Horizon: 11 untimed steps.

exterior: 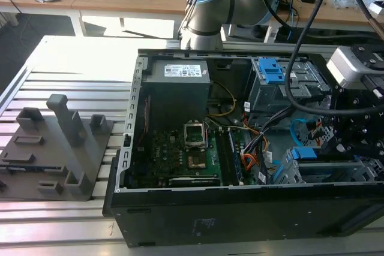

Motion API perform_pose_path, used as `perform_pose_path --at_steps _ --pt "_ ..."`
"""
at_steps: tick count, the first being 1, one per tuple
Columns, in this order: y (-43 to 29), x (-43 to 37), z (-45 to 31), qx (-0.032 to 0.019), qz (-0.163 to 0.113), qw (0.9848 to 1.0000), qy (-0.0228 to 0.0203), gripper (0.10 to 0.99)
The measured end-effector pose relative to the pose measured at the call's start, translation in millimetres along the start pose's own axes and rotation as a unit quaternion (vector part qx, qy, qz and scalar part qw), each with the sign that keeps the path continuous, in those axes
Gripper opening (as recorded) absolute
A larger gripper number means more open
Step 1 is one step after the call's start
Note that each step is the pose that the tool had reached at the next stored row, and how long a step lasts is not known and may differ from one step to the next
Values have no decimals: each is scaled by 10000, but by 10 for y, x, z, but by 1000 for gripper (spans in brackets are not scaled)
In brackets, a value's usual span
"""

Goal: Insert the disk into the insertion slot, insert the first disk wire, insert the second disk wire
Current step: 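Insert the disk into the insertion slot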

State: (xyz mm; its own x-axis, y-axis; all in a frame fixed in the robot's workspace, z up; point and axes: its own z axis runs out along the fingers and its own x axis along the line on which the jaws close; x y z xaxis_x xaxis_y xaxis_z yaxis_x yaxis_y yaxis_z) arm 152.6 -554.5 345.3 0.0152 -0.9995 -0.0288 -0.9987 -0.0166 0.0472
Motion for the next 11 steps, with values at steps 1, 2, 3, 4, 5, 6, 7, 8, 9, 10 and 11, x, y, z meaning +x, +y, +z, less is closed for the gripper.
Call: perform_pose_path --at_steps 1,2,3,4,5,6,7,8,9,10,11 --pt "-1 0 13 0 0 10000 0 106" --pt "-1 0 15 0 0 10000 1 106" --pt "-1 0 16 0 0 10000 1 106" --pt "-1 1 16 0 0 10000 0 106" --pt "-1 1 16 0 0 10000 0 106" --pt "-1 0 16 0 0 10000 0 106" --pt "-2 0 16 0 0 10000 0 106" --pt "-2 0 16 0 0 10000 0 106" --pt "-2 0 16 0 0 10000 0 106" --pt "-2 0 16 0 0 10000 0 106" --pt "-2 0 16 0 0 10000 0 106"
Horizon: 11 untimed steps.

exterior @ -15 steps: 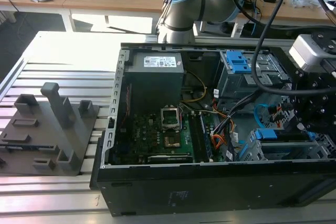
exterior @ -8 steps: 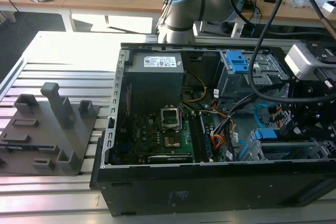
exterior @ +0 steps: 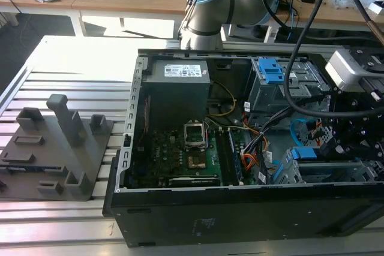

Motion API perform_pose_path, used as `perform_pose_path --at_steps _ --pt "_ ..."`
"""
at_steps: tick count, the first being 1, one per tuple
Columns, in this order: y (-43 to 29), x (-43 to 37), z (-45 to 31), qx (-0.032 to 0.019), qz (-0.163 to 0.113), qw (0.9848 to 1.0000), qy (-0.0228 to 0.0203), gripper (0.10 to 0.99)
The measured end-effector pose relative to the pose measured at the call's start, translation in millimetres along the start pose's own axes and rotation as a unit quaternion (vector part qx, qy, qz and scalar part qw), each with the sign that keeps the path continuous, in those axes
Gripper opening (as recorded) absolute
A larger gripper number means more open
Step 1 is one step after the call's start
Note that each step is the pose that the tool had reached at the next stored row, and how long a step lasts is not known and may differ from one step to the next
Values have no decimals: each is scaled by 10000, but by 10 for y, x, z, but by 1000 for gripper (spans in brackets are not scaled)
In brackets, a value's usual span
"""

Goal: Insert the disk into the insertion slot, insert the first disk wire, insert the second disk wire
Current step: 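Insert the first disk wire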

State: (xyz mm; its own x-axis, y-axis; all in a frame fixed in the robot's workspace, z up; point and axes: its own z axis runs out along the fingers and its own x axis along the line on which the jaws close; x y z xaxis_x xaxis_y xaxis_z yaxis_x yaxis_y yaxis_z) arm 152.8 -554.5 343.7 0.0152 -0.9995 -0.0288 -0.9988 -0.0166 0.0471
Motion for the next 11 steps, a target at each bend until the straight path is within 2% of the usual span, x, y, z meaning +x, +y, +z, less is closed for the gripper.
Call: perform_pose_path --at_steps 6,9,11 --pt "0 0 -13 0 0 10000 0 106" --pt "4 -3 -105 0 0 10000 0 106" --pt "9 -6 -210 0 0 10000 0 106"
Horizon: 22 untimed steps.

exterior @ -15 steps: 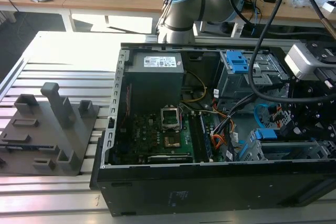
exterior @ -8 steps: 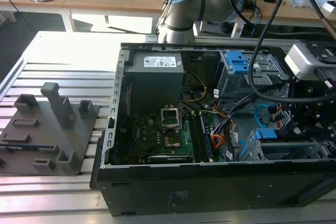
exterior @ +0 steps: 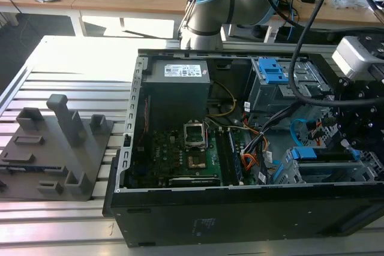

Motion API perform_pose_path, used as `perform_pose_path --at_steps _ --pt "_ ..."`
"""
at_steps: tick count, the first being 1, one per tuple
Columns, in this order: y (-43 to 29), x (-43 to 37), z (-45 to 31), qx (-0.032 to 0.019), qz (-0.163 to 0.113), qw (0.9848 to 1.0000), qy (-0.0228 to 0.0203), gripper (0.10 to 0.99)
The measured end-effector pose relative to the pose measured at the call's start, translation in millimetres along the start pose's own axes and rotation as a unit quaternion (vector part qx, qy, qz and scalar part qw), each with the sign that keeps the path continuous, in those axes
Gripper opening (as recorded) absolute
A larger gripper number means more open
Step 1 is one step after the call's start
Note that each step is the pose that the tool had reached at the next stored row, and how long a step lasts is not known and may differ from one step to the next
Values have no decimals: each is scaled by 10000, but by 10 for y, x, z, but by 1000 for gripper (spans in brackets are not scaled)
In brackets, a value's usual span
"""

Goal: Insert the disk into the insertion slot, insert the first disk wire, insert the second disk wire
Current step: 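Insert the first disk wire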

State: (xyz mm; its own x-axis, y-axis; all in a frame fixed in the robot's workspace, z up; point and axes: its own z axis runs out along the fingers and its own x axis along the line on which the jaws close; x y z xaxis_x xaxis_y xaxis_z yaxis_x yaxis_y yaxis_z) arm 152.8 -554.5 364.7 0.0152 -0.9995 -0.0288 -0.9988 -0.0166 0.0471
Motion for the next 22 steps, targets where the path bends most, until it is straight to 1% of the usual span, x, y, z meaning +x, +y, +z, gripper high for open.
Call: perform_pose_path --at_steps 1,2,4,7,9,19,22 --pt "2 -1 -32 0 0 10000 0 106" --pt "4 -2 -92 0 0 10000 0 106" --pt "12 -7 -258 0 0 10000 0 106" --pt "18 -11 -382 0 0 10000 0 106" --pt "21 -12 -436 0 0 10000 0 106" --pt "21 -13 -448 0 0 10000 0 114" --pt "21 -13 -449 0 0 10000 0 294"
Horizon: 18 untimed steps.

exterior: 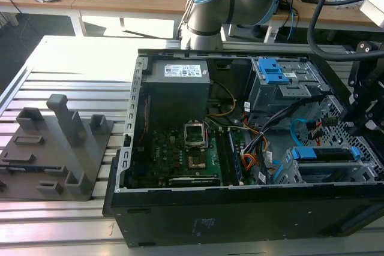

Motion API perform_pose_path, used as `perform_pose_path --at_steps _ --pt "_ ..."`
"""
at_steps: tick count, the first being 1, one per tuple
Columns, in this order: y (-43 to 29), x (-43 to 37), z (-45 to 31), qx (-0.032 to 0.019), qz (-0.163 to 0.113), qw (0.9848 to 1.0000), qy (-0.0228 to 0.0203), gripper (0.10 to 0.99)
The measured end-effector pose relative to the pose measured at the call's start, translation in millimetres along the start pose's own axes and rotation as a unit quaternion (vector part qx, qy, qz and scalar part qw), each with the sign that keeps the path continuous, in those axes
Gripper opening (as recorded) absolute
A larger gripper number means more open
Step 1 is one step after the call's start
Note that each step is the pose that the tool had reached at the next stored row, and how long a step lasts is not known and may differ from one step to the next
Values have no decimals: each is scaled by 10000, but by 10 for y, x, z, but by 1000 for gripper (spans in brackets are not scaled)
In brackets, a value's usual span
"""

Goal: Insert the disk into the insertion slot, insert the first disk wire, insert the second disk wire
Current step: 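Insert the first disk wire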

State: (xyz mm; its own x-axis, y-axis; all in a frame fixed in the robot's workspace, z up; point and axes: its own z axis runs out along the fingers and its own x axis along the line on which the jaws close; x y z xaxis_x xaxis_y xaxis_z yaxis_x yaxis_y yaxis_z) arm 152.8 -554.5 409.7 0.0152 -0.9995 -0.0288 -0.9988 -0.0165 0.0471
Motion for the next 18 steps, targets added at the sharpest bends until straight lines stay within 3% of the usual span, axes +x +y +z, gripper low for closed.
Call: perform_pose_path --at_steps 1,3,4,7,8,9,11,15,18 --pt "0 0 0 0 0 10000 0 357" --pt "0 0 -1 0 0 10000 0 357" --pt "0 0 -1 0 0 10000 0 420" --pt "-1 -43 -1 0 0 10000 4 420" --pt "-2 -83 0 0 0 10000 13 420" --pt "-4 -184 3 0 0 10000 34 420" --pt "-13 -306 18 -1 2 10000 55 420" --pt "-44 -484 103 -6 5 9999 122 420" --pt "-61 -543 185 -14 5 9999 124 420"
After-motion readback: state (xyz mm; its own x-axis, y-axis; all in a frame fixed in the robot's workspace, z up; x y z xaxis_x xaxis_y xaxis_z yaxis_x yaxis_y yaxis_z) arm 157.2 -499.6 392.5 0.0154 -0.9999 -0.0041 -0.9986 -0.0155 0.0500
